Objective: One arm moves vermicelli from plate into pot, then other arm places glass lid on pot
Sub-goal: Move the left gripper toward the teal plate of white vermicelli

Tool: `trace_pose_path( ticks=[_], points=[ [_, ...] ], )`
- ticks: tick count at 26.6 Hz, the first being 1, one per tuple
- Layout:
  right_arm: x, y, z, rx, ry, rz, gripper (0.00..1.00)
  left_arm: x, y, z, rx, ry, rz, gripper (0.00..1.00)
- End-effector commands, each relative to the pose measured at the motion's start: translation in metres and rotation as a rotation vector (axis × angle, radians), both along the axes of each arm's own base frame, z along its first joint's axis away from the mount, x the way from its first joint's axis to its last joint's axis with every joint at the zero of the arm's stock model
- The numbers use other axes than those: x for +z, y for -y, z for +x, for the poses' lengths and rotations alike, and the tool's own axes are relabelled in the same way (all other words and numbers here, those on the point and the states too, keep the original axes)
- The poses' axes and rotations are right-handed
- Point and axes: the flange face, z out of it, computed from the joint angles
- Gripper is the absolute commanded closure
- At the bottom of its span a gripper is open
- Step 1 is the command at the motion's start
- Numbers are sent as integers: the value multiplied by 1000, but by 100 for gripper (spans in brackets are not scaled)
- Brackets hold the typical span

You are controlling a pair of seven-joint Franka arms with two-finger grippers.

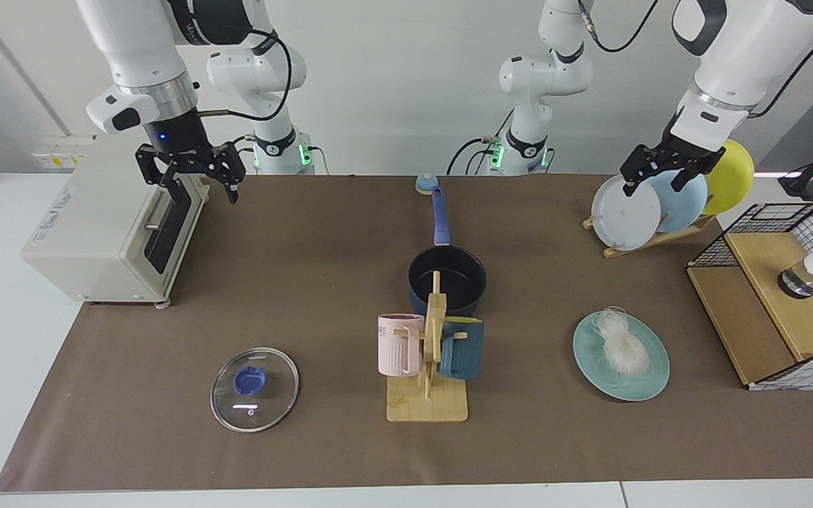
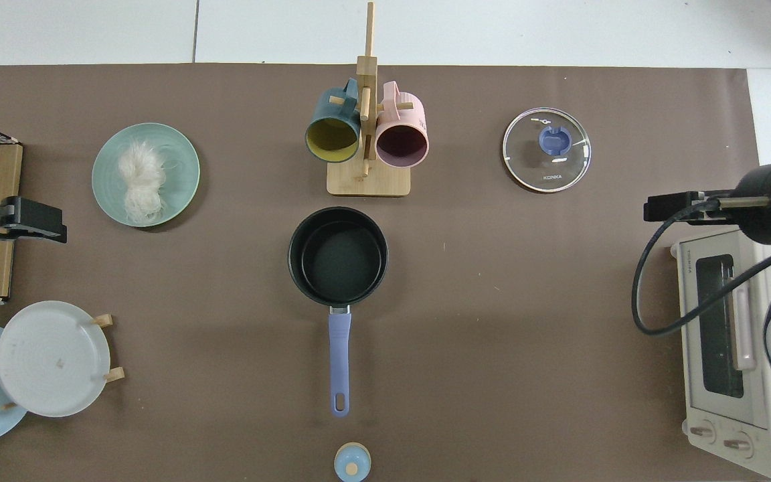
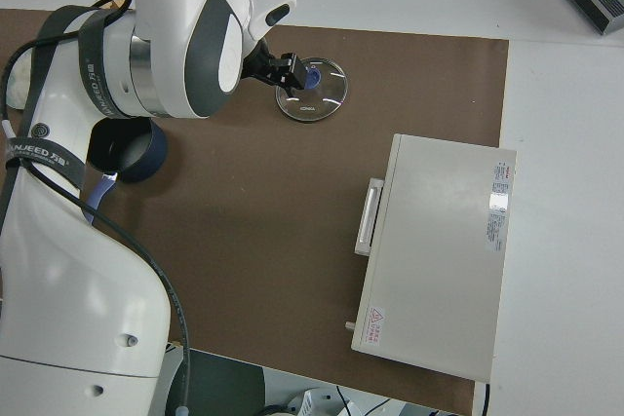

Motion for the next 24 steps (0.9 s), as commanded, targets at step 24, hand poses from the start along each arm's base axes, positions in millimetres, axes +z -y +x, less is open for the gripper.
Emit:
trace_pose_path(
  ticks=[24],
  points=[
    [4,4,-2,17,5,21,0,-10,-1,19,-48,85,-14,0]
  ],
)
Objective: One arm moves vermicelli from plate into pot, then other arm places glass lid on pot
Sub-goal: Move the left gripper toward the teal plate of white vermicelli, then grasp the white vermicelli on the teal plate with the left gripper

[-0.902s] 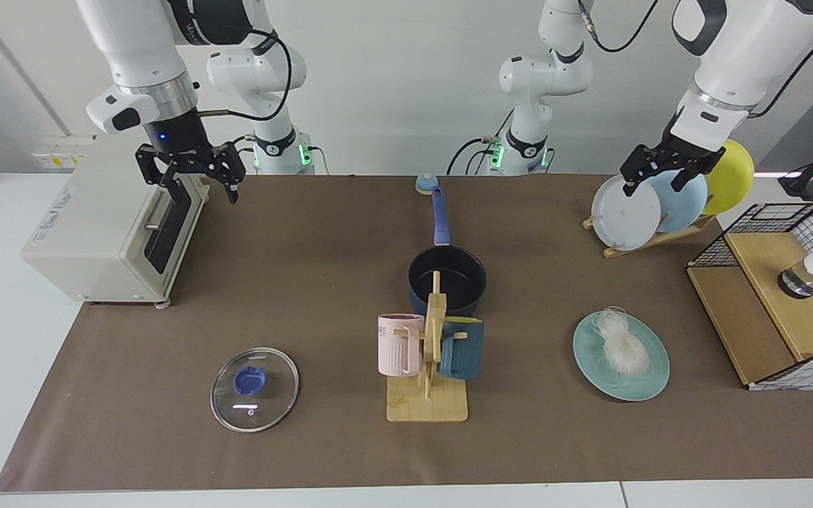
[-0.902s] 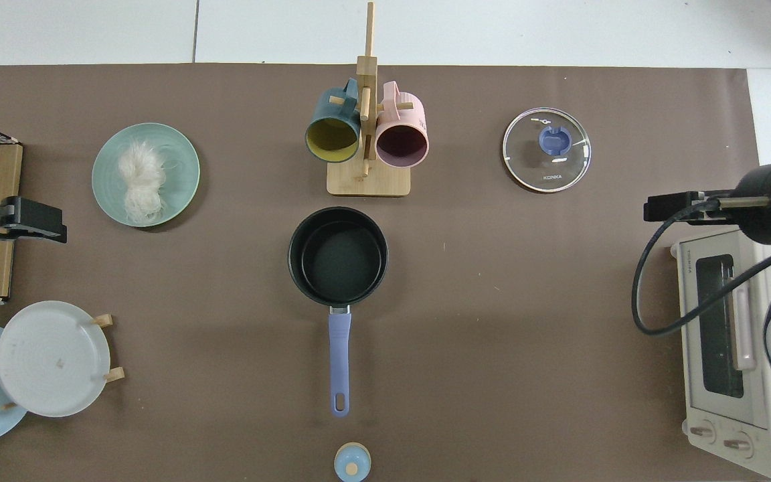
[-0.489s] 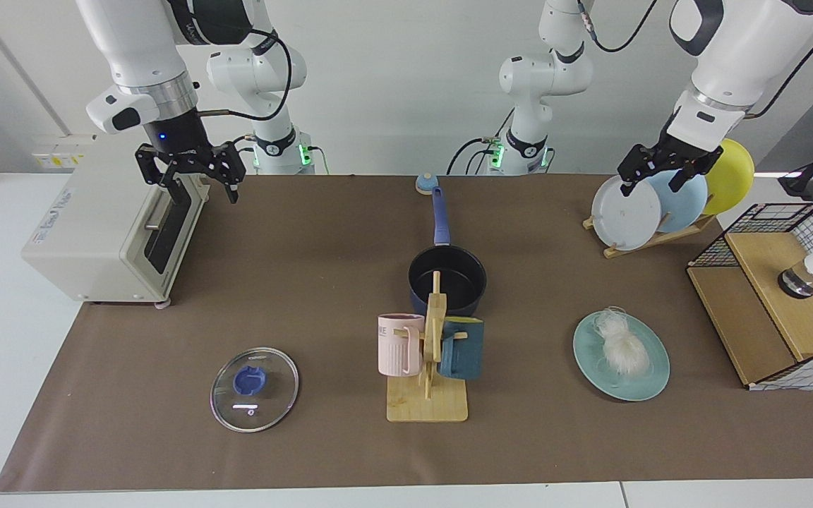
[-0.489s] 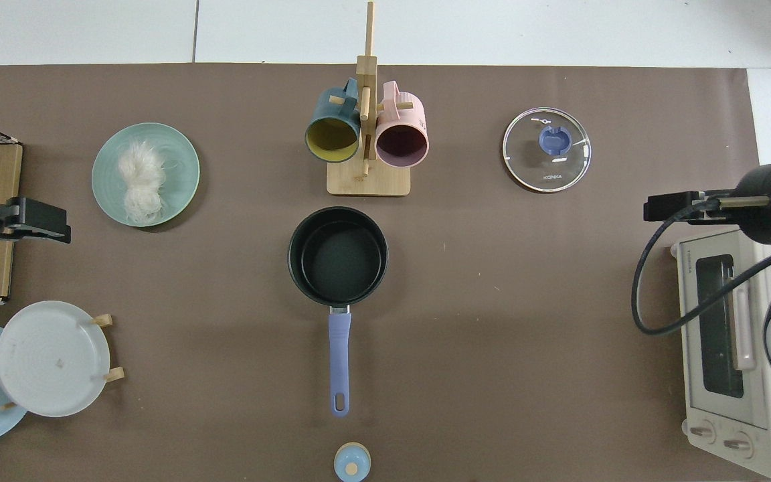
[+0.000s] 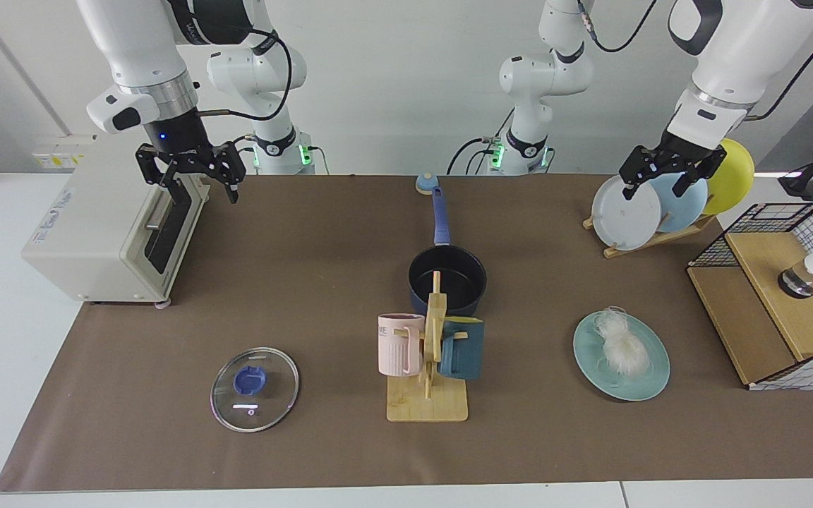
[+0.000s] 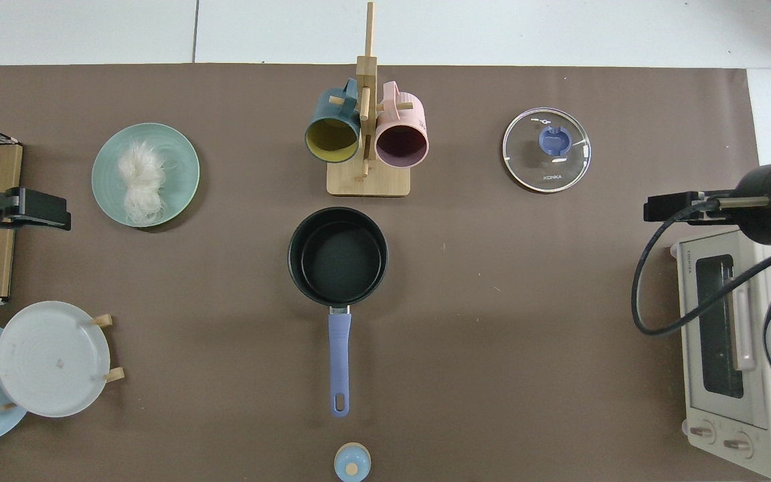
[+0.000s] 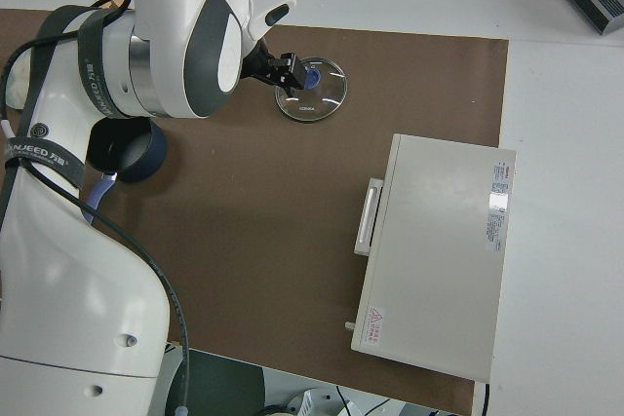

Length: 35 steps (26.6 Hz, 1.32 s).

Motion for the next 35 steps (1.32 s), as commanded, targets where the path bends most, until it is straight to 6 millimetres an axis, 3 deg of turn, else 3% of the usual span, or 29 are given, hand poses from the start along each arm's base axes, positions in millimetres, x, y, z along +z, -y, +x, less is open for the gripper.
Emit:
trace_pose_path(
  ticks=[1,4,10,12,16,24,35],
  points=[
    [4,4,-2,17,5,21,0,-20,-9,15,-5,22,-11,0],
    [4,4,-2,17,3,21,0,-36,-11,38,-4,54,-3,0],
    [4,1,-7,26,-21,19,0,-100,-14,91,33,110,-8,0],
    [4,2,-9,22,-29,20,0,-106,-25,99,49,143,-14,0],
    [7,19,-11,4,-33,13,0,-155,-32,122,58,150,-8,0],
    [10,23,-14,3,-69,-6,0,-240,-31,145,40,118,-5,0],
    [18,15,-13,25,-92,-20,0,-283,-22,156,64,132,-10,0]
  ],
)
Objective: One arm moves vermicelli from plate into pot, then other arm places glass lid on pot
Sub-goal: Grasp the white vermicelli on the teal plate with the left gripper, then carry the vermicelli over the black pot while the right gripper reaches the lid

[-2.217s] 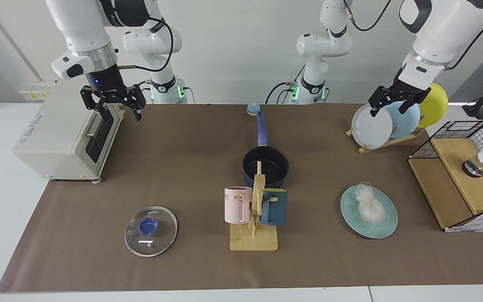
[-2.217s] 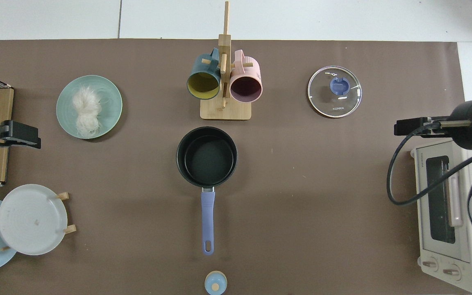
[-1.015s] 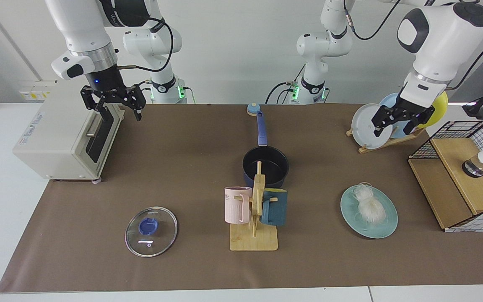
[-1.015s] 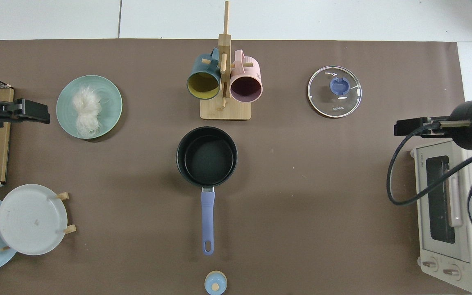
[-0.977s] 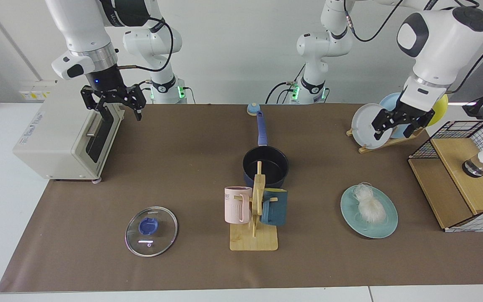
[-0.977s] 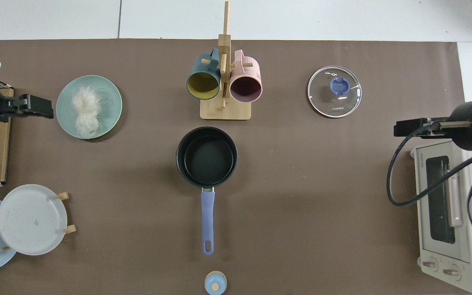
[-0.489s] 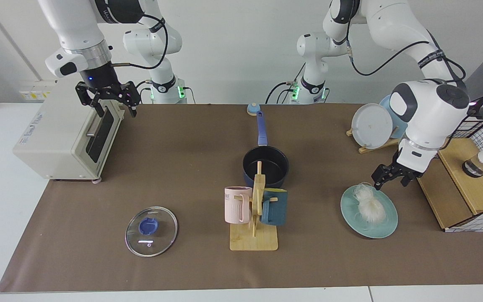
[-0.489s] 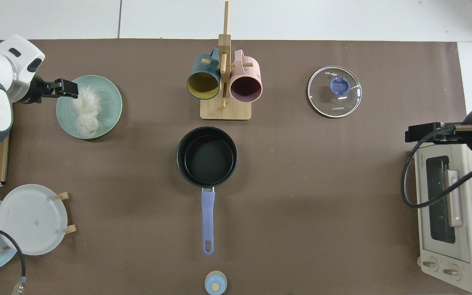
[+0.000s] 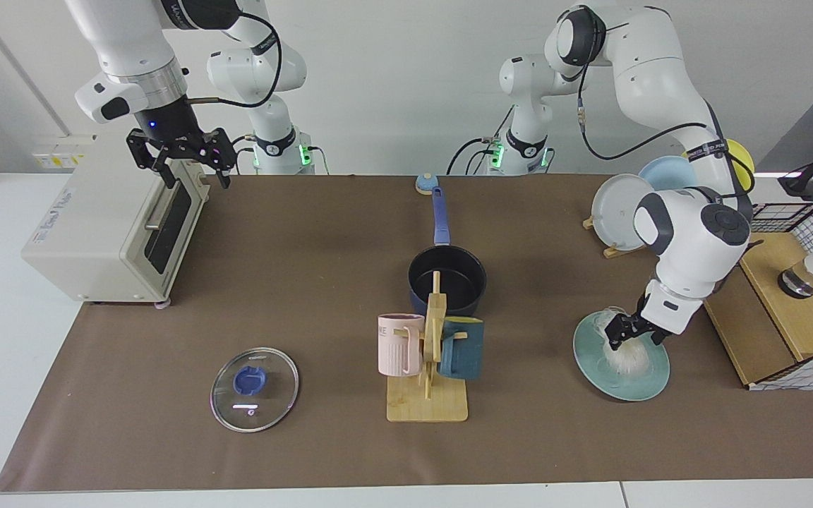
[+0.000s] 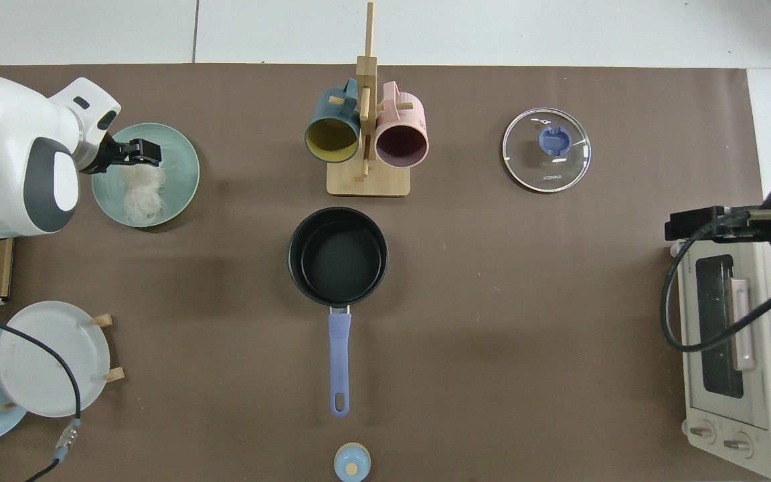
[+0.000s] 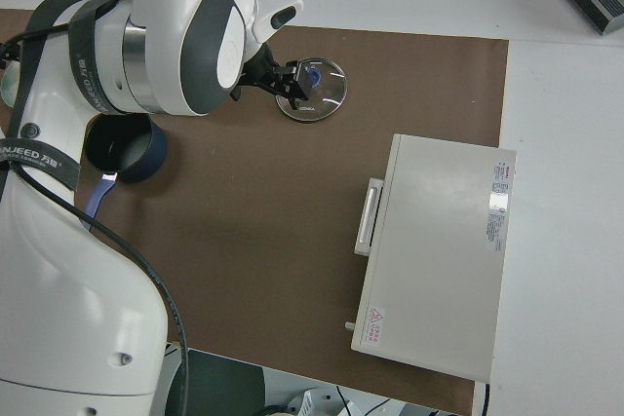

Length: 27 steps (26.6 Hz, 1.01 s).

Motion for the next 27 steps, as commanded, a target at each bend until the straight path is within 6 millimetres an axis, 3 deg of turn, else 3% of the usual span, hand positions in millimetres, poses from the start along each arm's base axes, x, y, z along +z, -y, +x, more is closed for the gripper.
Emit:
trace_pose_path(
  ticks=[1,5,7,8,12,13,20,23,27],
  points=[
    [3,1,1,42,-17,-12,0,-20,6,9,14,10,-2,0],
    [3,0,-2,53,-33,-15,0,-44,7,9,-4,-16,22,0],
    [3,-2,0,59,-22,-23,0,-45,6,10,-2,-16,23,0],
    [3,-1,2,57,-14,-33,0,-45,7,9,0,-19,21,7],
    [4,5,5,45,15,-34,0,-46,12,8,1,-39,19,93],
    [4,7,5,40,12,-31,0,-44,11,7,8,-45,17,100],
    [3,16,5,25,7,-34,0,7,15,12,49,-123,13,100],
    [1,18,8,25,-10,-40,1,50,31,6,62,-86,2,100],
    [-11,14,41,36,-58,-83,1,85,37,-8,91,-102,-5,100]
  ],
)
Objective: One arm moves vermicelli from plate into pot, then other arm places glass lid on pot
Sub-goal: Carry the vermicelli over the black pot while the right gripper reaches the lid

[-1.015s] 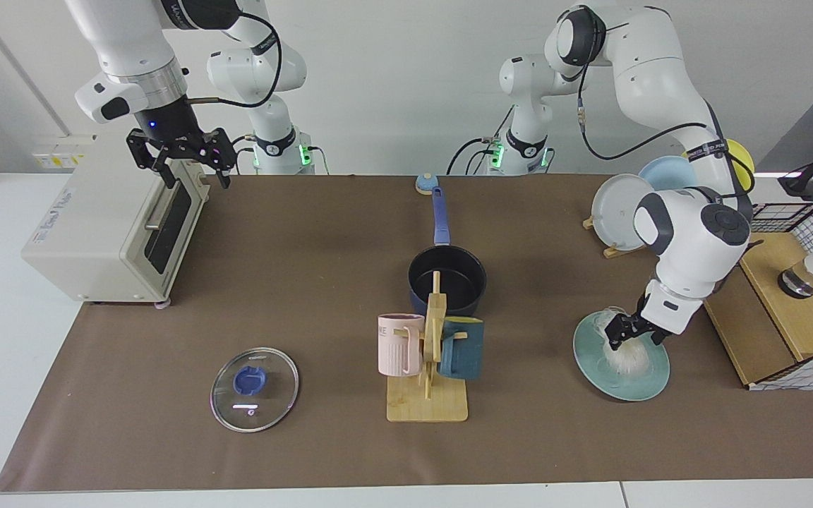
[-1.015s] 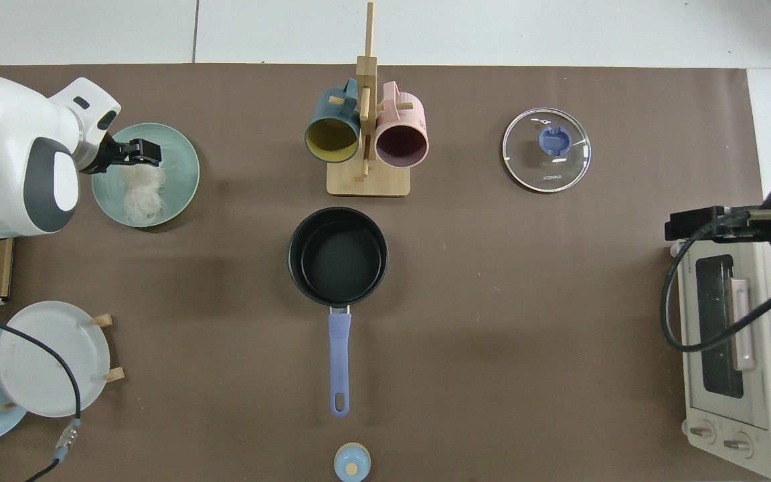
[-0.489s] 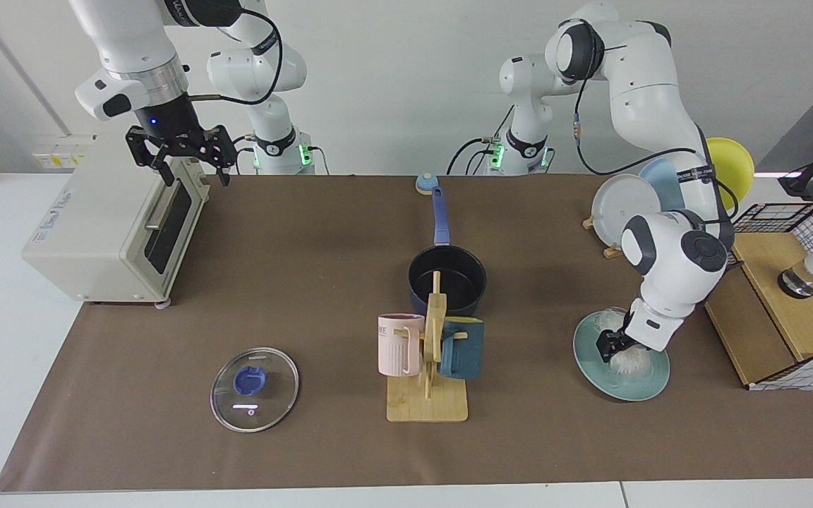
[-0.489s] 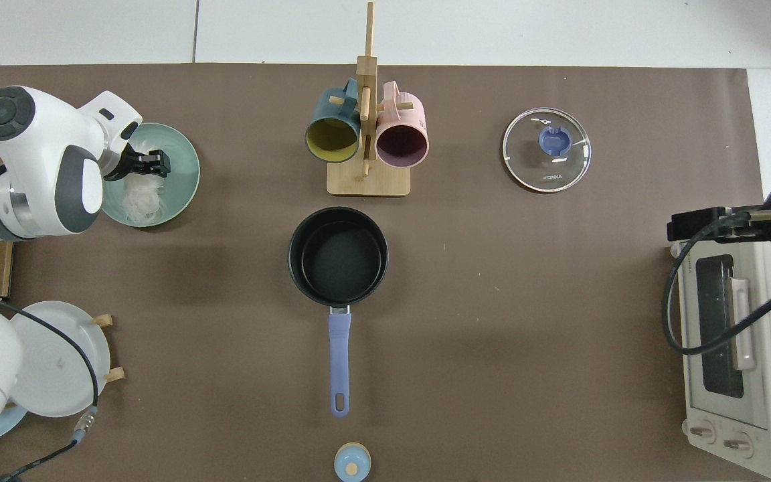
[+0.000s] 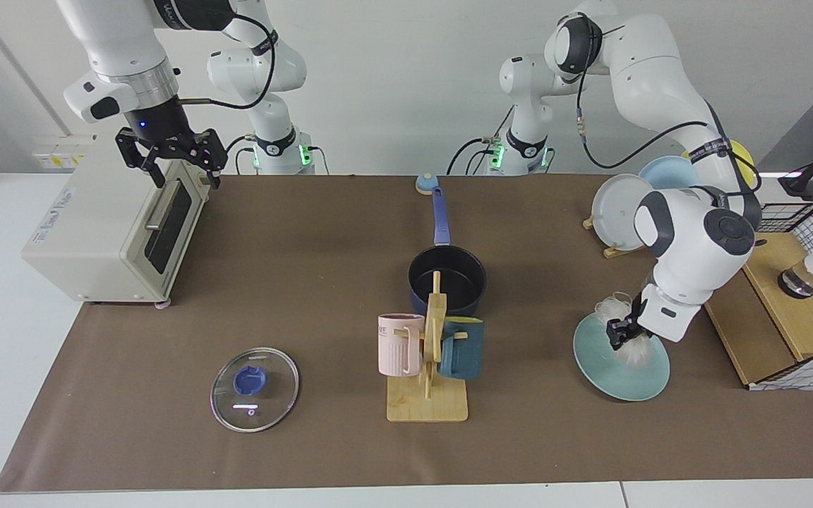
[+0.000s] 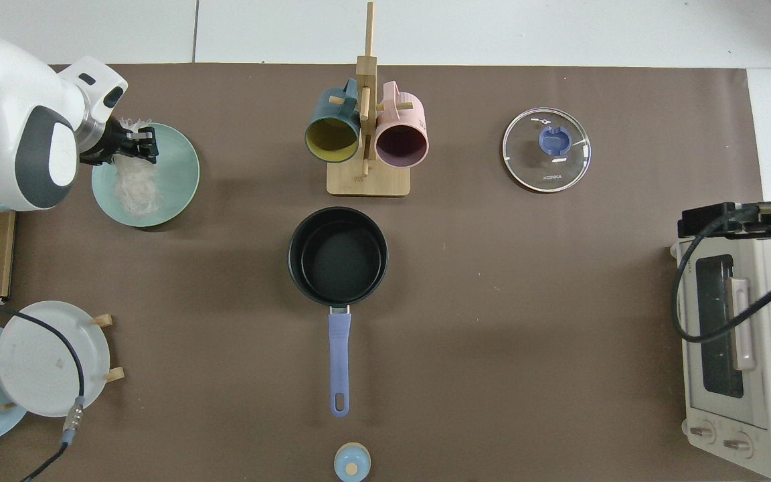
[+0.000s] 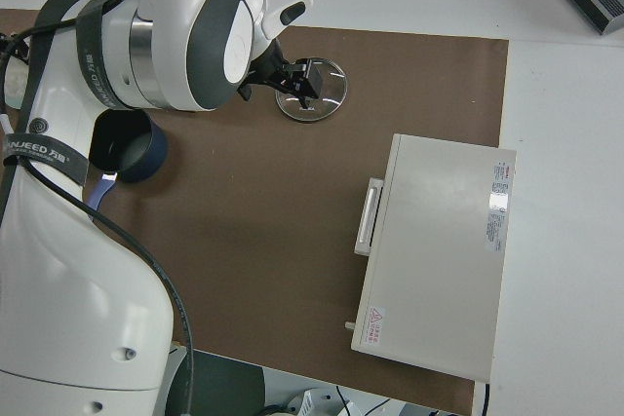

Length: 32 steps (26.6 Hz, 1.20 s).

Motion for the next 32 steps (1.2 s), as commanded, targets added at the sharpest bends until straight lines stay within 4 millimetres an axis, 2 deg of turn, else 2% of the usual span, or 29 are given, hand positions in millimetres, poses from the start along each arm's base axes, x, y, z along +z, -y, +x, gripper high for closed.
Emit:
trace_pose_path(
  ticks=[1,4,6,9,12,17,20,23,28,30,32],
  points=[
    [-9,1,49,38,-34,-53,1,53,14,-21,40,-26,5,100],
    [-25,1,100,37,-45,-56,1,88,41,-38,65,-36,-7,100],
    [-46,-3,133,40,-43,-56,1,107,72,-51,62,-32,-24,100],
    [-79,-15,161,51,-21,-45,1,111,117,-65,96,-52,-34,100],
    [-103,-22,176,57,-5,-40,1,112,161,-78,125,-60,-48,100],
    [-139,-39,193,70,11,-30,1,95,228,-111,136,-69,-70,100],
    [-165,-43,206,72,25,-29,1,78,251,-126,129,-48,-87,100],
    [-182,-44,216,72,36,-28,1,54,274,-137,105,-45,-94,100],
    [-220,-35,231,55,42,-26,1,32,280,-142,84,-53,-87,100],
    [-224,-34,233,53,42,-24,1,27,284,-142,87,-38,-99,100],
    [-228,-36,234,53,38,-15,1,13,297,-152,70,-31,-106,100]
  ],
)
